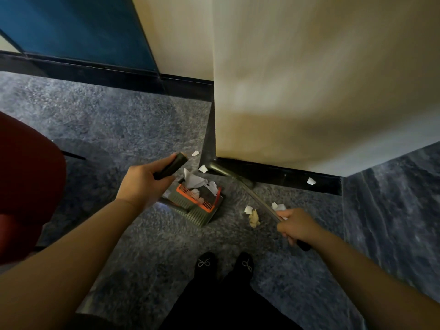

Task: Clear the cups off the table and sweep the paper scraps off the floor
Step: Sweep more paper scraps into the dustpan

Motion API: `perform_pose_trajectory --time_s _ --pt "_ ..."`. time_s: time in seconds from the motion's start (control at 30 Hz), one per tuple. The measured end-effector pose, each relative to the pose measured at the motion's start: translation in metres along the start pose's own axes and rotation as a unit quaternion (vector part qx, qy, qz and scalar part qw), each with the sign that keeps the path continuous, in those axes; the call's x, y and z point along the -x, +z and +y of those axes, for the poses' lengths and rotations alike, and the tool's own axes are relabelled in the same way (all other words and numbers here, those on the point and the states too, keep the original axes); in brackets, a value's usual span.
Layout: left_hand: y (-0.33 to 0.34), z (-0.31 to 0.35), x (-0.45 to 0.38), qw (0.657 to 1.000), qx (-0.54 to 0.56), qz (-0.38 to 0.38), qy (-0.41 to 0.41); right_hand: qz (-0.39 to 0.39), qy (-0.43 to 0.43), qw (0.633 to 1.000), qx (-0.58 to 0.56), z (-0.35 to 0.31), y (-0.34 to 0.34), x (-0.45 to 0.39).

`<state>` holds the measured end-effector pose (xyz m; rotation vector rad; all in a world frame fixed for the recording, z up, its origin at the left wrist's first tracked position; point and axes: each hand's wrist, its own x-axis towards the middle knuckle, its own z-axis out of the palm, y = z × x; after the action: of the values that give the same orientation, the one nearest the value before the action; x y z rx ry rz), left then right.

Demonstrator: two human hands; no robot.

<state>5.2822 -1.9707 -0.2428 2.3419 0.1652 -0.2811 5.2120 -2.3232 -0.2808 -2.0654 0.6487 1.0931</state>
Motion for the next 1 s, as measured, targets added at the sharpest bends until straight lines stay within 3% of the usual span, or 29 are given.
perform_pose_trajectory --time_s 0.27,0.63,0.8,1.0 --pt "-0.005 -0.011 0.002 1.0 -0.015 0.026 -0.001 0.001 0.022 0.999 0.024 -0.039 -0.004 -0.054" --pt "-0.017 -0.014 -0.009 0.999 -0.015 0.033 -0.019 -0.049 0.019 0.988 0.149 -0.029 0.0 -0.016" --pt "-0.021 -0.015 -0.009 0.999 -0.01 0.032 -0.023 -0.067 0.007 0.991 0.114 -0.025 0.0 0.003" --pt "-0.027 -0.023 -0.004 0.998 0.002 0.054 -0.022 -0.023 -0.021 0.998 0.063 -0.028 0.014 0.013"
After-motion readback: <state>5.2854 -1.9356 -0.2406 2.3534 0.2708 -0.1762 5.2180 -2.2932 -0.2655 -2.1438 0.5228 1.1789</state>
